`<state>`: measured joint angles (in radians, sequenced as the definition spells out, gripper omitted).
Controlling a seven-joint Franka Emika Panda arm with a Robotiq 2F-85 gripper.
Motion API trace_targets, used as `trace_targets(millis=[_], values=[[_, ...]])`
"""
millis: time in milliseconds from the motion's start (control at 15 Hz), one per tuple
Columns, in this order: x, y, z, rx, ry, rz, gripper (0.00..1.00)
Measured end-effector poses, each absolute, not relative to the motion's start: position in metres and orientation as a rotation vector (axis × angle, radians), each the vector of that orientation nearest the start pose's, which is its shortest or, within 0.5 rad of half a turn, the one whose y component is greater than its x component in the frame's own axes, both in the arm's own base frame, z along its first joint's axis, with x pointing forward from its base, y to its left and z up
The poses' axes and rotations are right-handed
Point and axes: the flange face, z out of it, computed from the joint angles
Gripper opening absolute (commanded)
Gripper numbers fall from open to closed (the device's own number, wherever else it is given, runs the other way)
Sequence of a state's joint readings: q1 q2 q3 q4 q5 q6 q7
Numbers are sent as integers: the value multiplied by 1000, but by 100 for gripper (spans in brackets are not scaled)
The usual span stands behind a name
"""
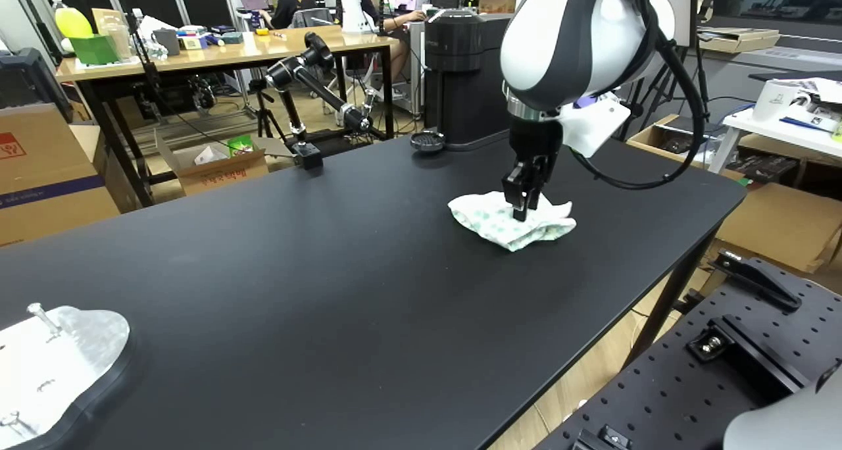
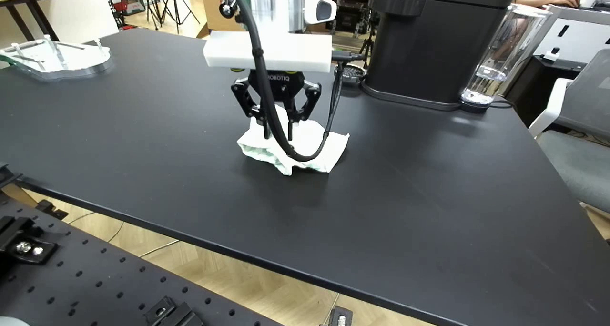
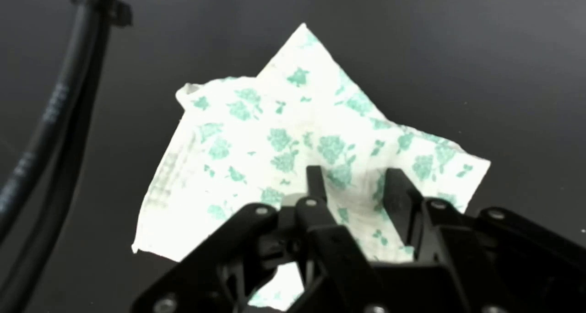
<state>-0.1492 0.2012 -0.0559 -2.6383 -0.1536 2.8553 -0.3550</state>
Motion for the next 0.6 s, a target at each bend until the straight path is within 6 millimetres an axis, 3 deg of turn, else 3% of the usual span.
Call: trace_targets(millis=[67,133,600], values=[[420,-78,177,-3159,-487,2,2],[421,-77,177,-3153,-496,1,1],[426,-85,192,-3153,-386,-65,0]])
